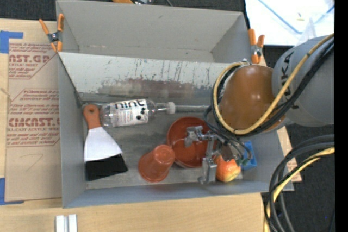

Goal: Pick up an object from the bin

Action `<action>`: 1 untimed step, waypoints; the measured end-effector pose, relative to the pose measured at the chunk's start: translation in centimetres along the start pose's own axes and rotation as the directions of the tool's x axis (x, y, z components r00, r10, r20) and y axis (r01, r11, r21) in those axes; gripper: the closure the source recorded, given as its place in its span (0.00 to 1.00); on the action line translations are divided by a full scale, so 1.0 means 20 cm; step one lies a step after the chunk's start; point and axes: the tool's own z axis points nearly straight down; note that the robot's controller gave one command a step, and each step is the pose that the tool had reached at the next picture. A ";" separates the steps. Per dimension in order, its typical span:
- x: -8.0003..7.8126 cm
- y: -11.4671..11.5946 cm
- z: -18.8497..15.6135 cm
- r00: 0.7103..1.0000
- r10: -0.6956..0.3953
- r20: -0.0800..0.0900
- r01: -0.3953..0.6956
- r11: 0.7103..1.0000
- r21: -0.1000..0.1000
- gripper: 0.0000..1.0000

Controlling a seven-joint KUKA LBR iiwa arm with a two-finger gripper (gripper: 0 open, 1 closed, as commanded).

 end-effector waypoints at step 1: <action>-0.17 -0.27 -0.03 0.993 -0.116 -0.002 0.116 0.993 -0.002 0.00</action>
Offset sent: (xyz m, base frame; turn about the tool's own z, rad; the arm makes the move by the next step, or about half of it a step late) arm 0.0549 -0.0583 -0.0541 -0.0824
